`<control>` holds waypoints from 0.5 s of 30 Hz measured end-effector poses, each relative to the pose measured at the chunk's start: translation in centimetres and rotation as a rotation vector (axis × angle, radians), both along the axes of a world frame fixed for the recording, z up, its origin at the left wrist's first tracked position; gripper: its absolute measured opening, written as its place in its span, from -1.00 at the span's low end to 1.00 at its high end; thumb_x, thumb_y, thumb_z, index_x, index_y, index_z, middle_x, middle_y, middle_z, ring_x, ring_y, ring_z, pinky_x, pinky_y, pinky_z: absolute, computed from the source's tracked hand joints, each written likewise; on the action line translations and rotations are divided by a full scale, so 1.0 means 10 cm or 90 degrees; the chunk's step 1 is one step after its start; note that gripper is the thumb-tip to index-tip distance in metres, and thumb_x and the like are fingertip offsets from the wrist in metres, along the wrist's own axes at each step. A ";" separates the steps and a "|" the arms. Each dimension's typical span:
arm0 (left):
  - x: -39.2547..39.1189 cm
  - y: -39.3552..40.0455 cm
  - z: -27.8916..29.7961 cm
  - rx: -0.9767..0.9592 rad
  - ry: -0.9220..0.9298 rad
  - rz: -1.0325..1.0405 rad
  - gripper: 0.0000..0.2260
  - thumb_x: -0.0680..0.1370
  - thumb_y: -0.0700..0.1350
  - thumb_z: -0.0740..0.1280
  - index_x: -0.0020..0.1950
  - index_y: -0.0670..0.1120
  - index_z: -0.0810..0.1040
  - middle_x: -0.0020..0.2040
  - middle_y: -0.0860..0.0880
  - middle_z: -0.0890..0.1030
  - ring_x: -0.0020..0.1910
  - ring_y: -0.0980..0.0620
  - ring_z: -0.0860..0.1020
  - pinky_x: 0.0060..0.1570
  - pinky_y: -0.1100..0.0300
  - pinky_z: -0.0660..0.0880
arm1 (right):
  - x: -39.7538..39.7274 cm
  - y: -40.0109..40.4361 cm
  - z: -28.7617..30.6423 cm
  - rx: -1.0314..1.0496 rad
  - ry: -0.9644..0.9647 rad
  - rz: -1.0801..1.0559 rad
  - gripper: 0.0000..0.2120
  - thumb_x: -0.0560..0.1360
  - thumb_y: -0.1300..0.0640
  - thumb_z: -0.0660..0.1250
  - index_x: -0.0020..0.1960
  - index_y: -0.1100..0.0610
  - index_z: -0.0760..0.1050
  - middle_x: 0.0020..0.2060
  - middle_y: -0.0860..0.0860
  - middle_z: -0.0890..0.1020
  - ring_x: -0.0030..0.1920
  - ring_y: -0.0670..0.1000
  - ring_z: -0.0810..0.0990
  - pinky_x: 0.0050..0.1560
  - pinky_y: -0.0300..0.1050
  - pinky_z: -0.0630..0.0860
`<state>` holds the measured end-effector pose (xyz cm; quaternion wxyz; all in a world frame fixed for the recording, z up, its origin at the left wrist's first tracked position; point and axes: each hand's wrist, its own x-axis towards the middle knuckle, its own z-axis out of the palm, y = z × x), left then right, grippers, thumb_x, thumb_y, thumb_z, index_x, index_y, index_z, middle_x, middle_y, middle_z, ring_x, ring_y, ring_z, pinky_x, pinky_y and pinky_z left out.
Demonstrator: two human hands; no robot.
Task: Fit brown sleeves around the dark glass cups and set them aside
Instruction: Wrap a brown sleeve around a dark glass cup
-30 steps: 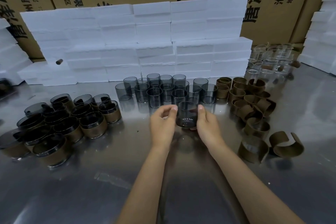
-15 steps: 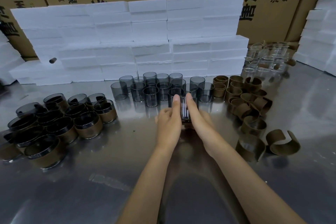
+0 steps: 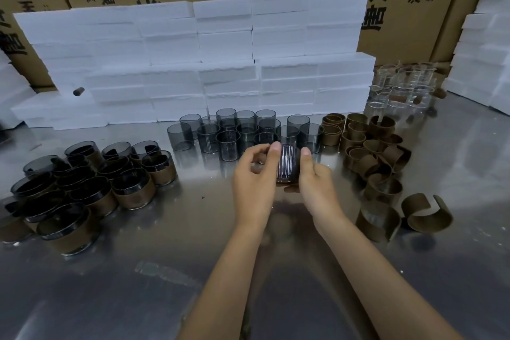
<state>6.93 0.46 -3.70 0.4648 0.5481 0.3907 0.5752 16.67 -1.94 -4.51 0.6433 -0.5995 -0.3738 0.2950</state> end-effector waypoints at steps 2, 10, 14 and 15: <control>0.01 -0.02 0.00 -0.018 0.013 -0.037 -0.65 0.51 0.12 0.51 0.27 0.09 0.60 0.05 0.15 0.67 -0.03 0.31 0.62 -0.07 0.44 0.50 | 0.03 -0.01 0.01 0.028 0.020 -0.005 -0.60 0.70 -0.11 0.16 -0.15 0.01 0.64 -0.29 -0.02 0.72 -0.30 -0.14 0.70 -0.34 -0.25 0.59; 0.05 -0.05 0.03 -0.110 -0.043 -0.173 -0.64 0.52 0.14 0.47 0.19 -0.05 0.56 -0.09 0.14 0.74 -0.12 0.24 0.70 -0.28 0.39 0.55 | 0.01 -0.05 0.07 -0.014 0.191 0.166 -0.25 0.24 -0.54 0.40 0.15 0.02 0.66 -0.02 0.05 0.76 0.01 0.03 0.75 -0.11 -0.07 0.60; 0.02 -0.05 0.03 -0.124 0.026 -0.195 -0.43 0.50 0.33 0.39 0.42 0.06 0.56 0.44 0.11 0.52 0.23 0.23 0.60 0.16 0.20 0.60 | 0.01 -0.07 0.08 -0.003 0.227 0.220 -0.33 0.25 -0.55 0.42 0.08 -0.06 0.71 0.06 0.05 0.75 0.08 0.06 0.74 -0.08 -0.03 0.68; 0.01 -0.03 0.03 -0.119 0.031 -0.192 -0.41 0.50 0.35 0.38 0.45 0.09 0.54 0.51 0.14 0.43 0.26 0.26 0.57 0.22 0.19 0.57 | 0.01 -0.06 0.08 -0.006 0.223 0.219 -0.27 0.26 -0.56 0.40 0.15 -0.02 0.68 0.07 0.06 0.75 0.09 0.08 0.74 -0.05 -0.01 0.68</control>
